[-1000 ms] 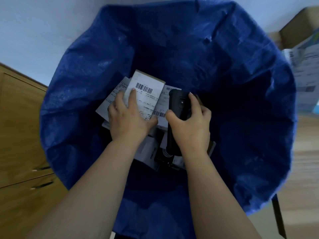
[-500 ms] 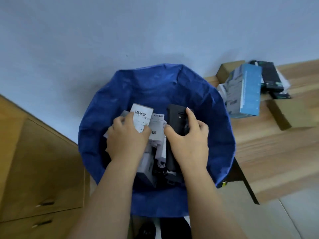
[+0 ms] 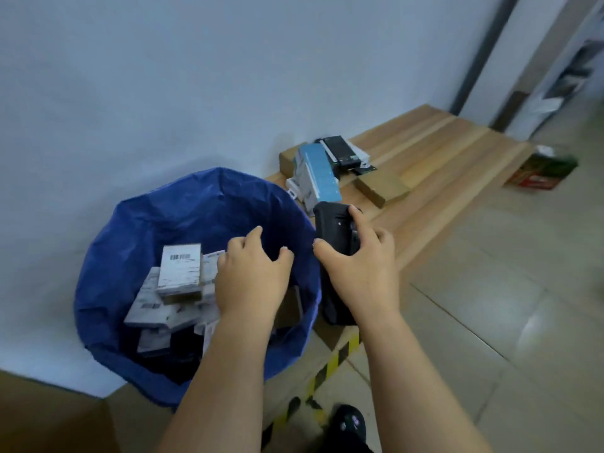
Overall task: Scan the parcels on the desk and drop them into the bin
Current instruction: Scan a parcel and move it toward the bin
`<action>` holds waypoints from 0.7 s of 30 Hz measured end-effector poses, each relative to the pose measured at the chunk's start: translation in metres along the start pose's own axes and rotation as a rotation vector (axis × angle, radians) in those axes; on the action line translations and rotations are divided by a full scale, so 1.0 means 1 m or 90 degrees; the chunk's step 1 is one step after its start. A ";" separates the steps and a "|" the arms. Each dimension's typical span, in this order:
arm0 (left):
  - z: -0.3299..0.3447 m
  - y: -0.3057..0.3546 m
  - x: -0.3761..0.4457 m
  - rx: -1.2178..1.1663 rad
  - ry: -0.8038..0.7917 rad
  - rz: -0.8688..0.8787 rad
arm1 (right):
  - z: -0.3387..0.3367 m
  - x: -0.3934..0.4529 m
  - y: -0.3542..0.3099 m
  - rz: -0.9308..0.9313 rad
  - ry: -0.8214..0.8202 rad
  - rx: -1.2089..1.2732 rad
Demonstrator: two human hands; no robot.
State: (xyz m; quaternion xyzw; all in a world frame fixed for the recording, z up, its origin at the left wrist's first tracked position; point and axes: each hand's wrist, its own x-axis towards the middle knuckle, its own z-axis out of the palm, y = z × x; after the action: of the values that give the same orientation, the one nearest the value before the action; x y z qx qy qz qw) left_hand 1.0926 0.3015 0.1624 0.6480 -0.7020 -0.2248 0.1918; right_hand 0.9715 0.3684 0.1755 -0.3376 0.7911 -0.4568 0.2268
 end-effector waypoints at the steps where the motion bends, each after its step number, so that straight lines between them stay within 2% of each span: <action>1: 0.005 0.014 -0.004 0.002 -0.008 0.019 | -0.015 0.000 0.006 0.006 0.024 -0.008; 10: 0.080 0.154 -0.049 0.005 -0.089 0.200 | -0.159 0.019 0.078 0.061 0.209 0.018; 21: 0.203 0.368 -0.108 -0.017 -0.142 0.308 | -0.370 0.095 0.173 0.100 0.336 0.007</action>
State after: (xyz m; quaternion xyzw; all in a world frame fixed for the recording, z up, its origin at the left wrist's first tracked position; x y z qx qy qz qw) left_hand 0.6853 0.4444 0.2048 0.4300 -0.8503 -0.2514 0.1699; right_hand 0.6048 0.5701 0.1962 -0.1431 0.8440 -0.5145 0.0491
